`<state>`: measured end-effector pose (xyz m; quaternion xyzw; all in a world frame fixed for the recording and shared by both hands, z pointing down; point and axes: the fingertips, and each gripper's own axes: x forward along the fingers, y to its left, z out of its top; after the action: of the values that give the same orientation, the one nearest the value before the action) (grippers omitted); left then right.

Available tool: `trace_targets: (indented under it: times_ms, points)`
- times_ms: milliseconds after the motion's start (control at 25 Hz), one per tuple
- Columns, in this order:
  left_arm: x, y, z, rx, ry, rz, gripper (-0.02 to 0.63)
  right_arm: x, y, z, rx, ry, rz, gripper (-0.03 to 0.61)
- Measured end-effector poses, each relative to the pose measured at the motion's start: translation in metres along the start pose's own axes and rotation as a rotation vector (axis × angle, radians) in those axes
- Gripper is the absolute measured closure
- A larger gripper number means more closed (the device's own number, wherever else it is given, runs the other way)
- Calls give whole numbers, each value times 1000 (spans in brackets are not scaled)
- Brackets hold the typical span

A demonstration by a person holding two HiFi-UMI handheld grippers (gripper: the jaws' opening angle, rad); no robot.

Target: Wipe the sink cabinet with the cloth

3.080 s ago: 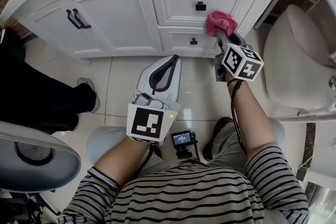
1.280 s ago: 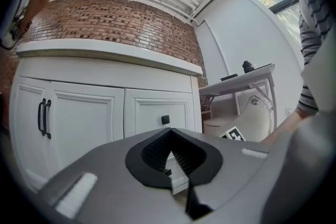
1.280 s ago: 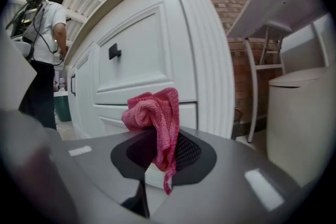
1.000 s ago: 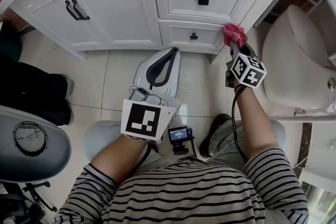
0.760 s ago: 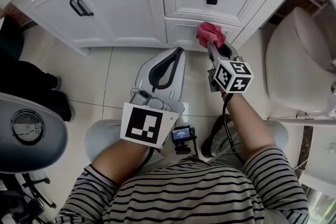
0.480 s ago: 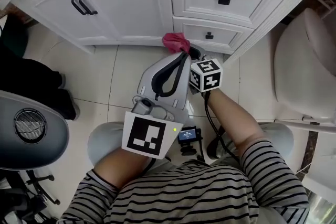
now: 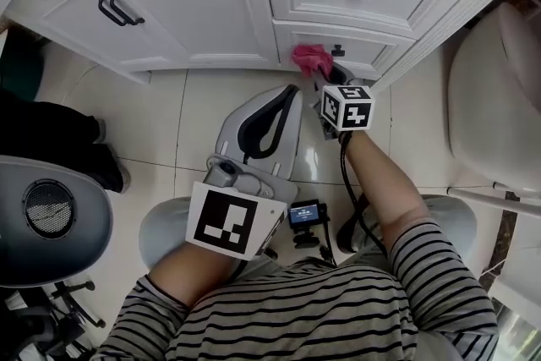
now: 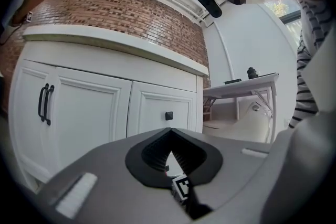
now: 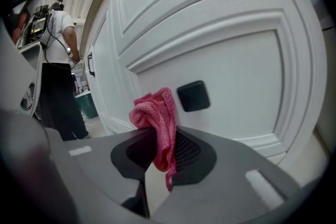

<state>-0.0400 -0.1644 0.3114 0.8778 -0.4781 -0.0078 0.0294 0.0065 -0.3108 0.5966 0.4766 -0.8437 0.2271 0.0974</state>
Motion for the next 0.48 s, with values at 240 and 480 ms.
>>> trace_targets:
  times_ms: [240,480]
  points:
    - [9,-13,-14,21,49,-21,623,-25,-51,-8,-26,25,-81,508]
    - [16,-27,-19,43,58,-33,623,-56,-106,-9,60,7,-196,509]
